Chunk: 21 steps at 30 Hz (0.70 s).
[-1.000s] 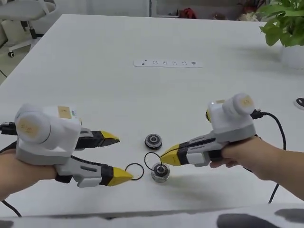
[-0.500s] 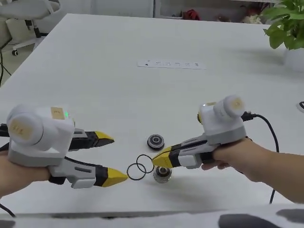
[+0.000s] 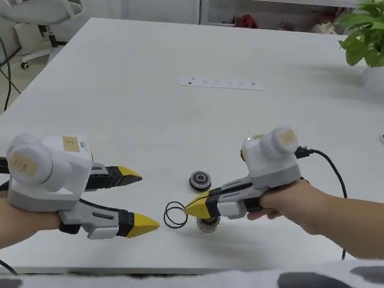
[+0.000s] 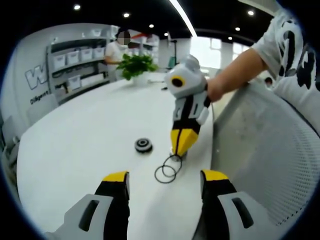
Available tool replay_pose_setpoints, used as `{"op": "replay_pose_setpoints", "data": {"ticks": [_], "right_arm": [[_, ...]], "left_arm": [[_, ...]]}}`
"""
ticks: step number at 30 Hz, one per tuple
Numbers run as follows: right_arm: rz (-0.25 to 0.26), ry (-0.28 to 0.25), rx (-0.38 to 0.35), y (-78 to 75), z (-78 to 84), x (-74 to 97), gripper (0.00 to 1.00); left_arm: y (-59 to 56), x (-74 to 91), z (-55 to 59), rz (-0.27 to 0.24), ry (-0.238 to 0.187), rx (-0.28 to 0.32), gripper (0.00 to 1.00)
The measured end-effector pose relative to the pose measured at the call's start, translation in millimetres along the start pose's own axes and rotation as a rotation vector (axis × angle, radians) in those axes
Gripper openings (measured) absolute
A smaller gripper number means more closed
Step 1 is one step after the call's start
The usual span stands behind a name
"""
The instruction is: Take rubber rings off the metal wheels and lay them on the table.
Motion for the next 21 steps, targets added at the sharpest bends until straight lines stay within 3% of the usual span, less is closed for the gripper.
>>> {"op": "replay_pose_setpoints", "data": {"ticks": [21], "right_arm": [[0.003,0.017,-0.022,-3.7,6.0,-12.5,0.0]], "left_arm": [[-0.1,0.1,3.1,0.0,0.009,0.007,0.58]]}}
Point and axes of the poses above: the centre of the closed fingertips' face, and the gripper's own axes: x roughly backward along the fingers, y roughly to its left, z roughly out of its underside, the point moved 6 cm from there along x, roughly backward along the fingers, and after that the axes turned 6 degrees about z, right-handed, at the moved point
